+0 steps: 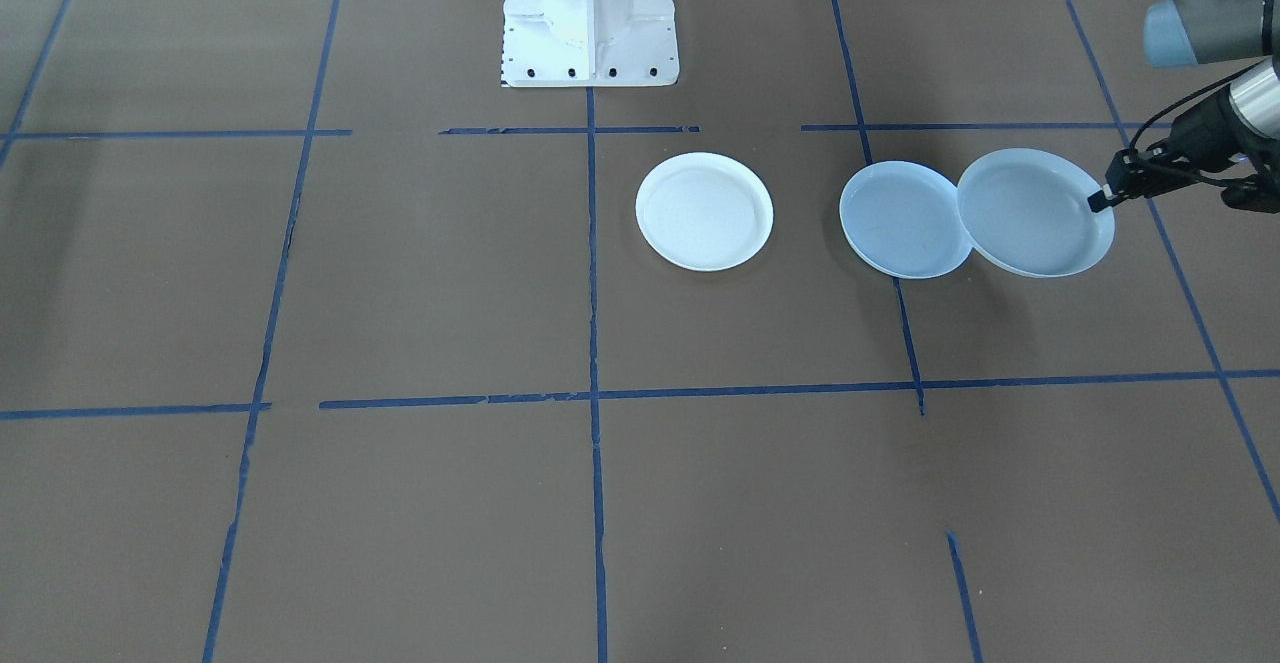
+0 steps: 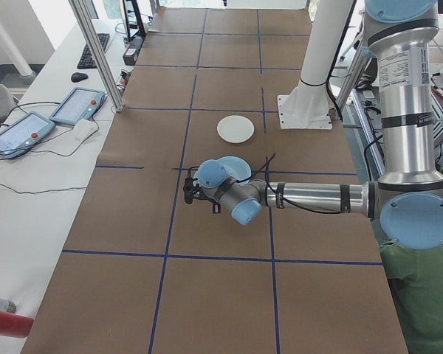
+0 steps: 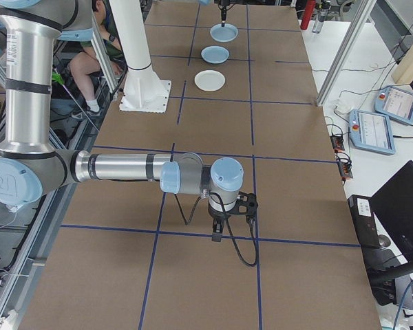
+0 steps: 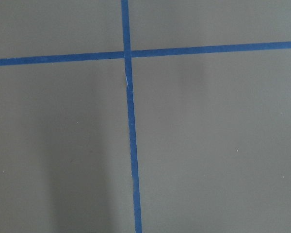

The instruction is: Stack plate in center

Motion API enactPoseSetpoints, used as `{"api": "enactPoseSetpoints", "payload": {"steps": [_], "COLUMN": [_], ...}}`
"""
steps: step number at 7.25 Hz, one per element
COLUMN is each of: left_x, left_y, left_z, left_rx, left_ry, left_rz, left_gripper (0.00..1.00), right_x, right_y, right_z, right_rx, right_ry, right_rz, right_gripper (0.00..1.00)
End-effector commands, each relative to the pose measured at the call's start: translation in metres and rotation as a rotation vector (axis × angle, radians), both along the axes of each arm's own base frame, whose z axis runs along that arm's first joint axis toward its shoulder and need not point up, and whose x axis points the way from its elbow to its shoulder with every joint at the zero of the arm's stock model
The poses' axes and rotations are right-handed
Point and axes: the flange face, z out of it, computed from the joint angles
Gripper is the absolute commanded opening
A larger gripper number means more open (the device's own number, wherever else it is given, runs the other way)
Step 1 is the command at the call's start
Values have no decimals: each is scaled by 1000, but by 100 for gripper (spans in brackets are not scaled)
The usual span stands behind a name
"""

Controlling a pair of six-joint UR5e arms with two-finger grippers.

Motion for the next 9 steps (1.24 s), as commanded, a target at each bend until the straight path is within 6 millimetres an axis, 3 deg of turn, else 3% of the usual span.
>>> {"api": "enactPoseSetpoints", "payload": {"steps": [1,4,8,9], "left_x": [61,92,102,102], "left_y": [26,25,26,26], "left_z": [-13,-24,-22,-22], "left_rx": [-63,-101,-119,-120], "left_ry": [22,29,25,25], "left_rz": [21,28,36,36], "left_gripper": [0,0,0,49], "right_x": [0,0,1,0], "right_y": [0,0,0,0], "right_z": [0,0,0,0], "right_rx": [0,0,0,0], "right_ry": [-1,-1,-1,-1], "right_rz": [0,0,2,0], "right_gripper": [100,100,100,100]}}
